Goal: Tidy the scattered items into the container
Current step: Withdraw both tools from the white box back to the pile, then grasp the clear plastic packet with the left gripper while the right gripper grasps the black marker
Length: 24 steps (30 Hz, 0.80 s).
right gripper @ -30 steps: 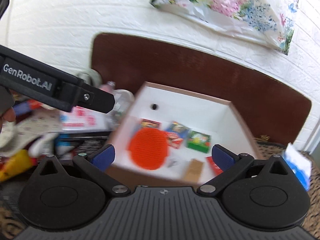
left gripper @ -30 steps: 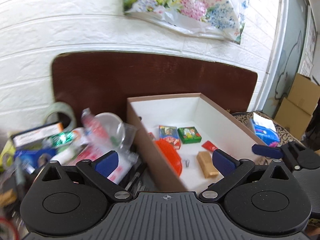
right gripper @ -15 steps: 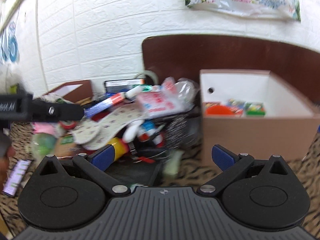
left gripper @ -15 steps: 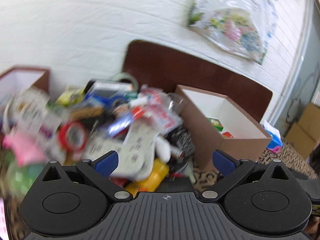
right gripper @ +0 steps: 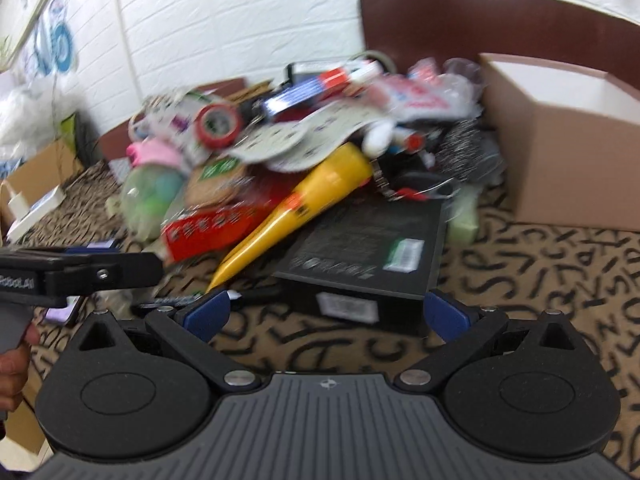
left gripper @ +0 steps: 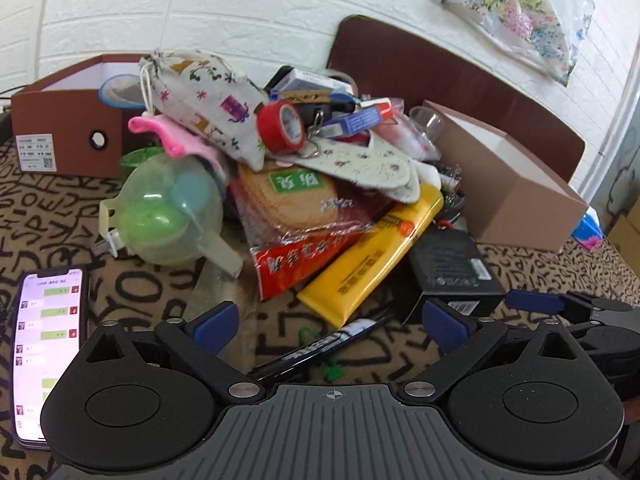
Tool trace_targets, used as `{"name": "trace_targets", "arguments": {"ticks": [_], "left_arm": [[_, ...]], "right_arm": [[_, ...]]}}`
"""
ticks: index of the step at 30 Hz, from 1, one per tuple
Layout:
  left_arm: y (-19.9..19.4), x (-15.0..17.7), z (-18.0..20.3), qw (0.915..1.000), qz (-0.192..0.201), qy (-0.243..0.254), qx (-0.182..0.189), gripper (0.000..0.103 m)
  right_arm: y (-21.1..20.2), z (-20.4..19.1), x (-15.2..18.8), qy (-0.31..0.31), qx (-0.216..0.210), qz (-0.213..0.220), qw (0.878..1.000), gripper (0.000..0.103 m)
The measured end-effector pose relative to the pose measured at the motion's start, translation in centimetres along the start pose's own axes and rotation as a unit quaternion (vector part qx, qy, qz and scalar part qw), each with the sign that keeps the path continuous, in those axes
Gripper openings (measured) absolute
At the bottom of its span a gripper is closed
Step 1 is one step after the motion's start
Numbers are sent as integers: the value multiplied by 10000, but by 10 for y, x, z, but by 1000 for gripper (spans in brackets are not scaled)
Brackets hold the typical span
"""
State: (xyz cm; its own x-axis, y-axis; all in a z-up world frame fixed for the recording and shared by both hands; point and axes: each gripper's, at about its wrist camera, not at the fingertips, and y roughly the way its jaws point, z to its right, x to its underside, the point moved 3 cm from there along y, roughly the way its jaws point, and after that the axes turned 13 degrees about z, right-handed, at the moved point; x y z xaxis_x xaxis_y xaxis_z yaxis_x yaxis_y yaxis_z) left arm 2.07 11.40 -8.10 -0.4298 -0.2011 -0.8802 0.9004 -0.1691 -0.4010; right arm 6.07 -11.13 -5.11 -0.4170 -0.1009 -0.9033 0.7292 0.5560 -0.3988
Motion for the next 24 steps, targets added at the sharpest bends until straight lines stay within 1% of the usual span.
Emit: {"name": "trace_targets", "arguments": {"ticks": [3,5,10,11,12,14,16,19,22,24], "left_arm": [[-3,2,-7,9999,-63,22,119,99],[-5,3,-13,9998,-75,-108,173,98],[-8,0,-36,9991,-55,-420,-29,92],[-8,-1,-41,9988,-61,-480,-79,91],[-7,-2,-46,9984,-55,-536,-149,91],[-7,-4,-54,9976,-38,-633,-270,91],[-7,-4,-61,9968,-47,-726,-329,90],[-4,-3,-68,9960,-115,-796,-378,86],[-2,-2,-73,9951,-184,-871,-428,82],[0,-2,-76,9946,-219,-917,-442,77]], "right_arm": [[2,-16,4,-275,-160,-67,9995,102],[5,-25,5,-432,-257,-99,9987,101],[18,-48,4,-665,-567,-150,9961,92],[22,-53,4,-708,-618,-143,9955,84],[26,-57,3,-737,-653,-125,9951,72],[34,-65,2,-757,-768,-164,9940,65],[42,-74,1,-806,-882,-188,9927,65],[53,-88,0,-1004,-986,-190,9899,64],[65,-99,0,-1195,-1055,-243,9869,60],[70,-106,4,-1293,-1110,-370,9847,53]]}}
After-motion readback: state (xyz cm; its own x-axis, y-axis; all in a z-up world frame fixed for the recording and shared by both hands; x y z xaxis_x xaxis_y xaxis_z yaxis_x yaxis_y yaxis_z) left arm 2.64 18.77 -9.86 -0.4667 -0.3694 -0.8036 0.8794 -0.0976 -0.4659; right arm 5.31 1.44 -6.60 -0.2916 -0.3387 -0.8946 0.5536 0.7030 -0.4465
